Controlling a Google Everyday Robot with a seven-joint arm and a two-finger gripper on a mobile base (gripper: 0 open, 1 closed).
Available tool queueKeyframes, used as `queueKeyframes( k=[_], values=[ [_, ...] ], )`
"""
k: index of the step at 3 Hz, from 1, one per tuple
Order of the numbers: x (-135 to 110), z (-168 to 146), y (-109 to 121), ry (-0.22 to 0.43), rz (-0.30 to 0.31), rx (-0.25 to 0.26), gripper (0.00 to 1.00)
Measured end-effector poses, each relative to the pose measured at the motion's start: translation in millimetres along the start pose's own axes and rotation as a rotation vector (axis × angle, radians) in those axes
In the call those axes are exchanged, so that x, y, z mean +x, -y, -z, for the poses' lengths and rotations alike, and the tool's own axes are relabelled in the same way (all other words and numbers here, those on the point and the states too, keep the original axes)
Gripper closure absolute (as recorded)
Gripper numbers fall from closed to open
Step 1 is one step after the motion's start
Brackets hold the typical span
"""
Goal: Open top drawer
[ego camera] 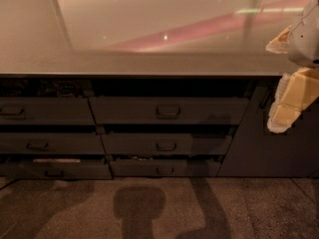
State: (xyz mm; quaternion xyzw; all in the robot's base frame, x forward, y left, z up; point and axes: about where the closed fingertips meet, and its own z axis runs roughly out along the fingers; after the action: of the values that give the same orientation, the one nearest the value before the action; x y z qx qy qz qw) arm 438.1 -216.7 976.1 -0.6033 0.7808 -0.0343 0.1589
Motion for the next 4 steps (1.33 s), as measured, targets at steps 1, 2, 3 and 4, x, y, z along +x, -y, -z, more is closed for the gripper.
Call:
queueKeyframes(
  k=[1, 2, 3, 4],
  values=[
    [0, 0, 0, 0.0, 0.0, 0.0, 0.0],
    [21, -30, 13, 0.055, -0.053, -0.07, 0.0],
    [50, -72, 34, 0.135, -0.131, -0.174, 0.0],
    [67, -97, 47, 0.178, -0.177, -0.233, 0.0]
  ],
)
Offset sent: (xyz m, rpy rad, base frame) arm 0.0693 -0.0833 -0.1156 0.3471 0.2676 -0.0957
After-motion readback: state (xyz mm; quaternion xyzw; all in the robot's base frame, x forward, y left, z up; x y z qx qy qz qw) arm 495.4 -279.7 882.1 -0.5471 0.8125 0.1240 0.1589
